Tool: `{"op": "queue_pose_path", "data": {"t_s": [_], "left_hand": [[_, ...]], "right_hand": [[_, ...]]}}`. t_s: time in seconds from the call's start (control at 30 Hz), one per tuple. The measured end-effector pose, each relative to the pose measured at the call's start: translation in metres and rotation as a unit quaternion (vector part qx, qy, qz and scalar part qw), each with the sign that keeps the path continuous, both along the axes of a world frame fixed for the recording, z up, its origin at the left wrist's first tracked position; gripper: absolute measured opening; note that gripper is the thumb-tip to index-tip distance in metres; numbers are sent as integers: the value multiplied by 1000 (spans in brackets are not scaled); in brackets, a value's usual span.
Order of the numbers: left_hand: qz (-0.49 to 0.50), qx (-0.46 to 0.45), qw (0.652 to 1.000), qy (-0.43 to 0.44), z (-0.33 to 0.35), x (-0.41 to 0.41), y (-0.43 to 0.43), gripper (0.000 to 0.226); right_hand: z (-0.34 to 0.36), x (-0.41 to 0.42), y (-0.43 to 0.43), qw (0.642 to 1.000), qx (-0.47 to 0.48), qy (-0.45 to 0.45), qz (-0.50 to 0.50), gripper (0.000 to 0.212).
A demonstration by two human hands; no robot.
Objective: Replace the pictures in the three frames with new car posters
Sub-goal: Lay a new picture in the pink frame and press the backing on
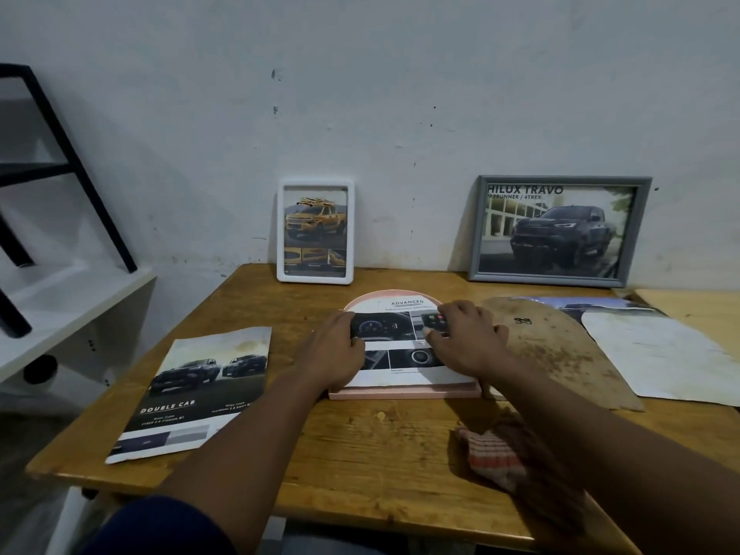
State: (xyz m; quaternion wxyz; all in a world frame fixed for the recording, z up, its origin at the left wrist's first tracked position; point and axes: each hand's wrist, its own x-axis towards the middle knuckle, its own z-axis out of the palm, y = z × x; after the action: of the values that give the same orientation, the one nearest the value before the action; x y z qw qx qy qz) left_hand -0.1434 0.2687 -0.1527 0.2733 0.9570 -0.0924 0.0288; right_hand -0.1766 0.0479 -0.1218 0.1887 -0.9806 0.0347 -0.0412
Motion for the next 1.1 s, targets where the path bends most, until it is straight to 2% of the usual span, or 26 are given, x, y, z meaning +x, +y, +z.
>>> {"op": "queue_pose_path", "data": {"t_s": [0.1,0.23,0.37,0.43,0.6,0.83,0.93,1.03,1.1], "left_hand": [[-3,0,1000,-15,-1,2,-4,49],[-14,35,999,-22,1,1,-26,56],[-51,73,995,-44,5,-5,-64,57],[-73,88,992,-45,4,-6,-81,59],[-111,149,981,-56,3,-9,-104,57],[-122,128,984,-30,6,-11,-100,55],[-120,105,987,-12,10,-11,-98,54],[-117,70,991,-4,13,-13,-96,53],[-113,39,993,4,15,-15,-97,51]], "right_hand": [[11,1,-20,997,-9,-3,-72,62],[20,-5,-68,980,-19,49,-191,73],[13,-21,-110,953,-32,107,-281,101],[7,-26,-122,946,-41,124,-296,110],[7,-28,-132,943,-47,120,-306,116],[8,-26,-141,934,48,110,-336,137],[17,-21,-140,939,117,54,-319,124],[29,-15,-142,946,120,-18,-301,95],[36,-10,-149,946,126,-49,-293,84]]}}
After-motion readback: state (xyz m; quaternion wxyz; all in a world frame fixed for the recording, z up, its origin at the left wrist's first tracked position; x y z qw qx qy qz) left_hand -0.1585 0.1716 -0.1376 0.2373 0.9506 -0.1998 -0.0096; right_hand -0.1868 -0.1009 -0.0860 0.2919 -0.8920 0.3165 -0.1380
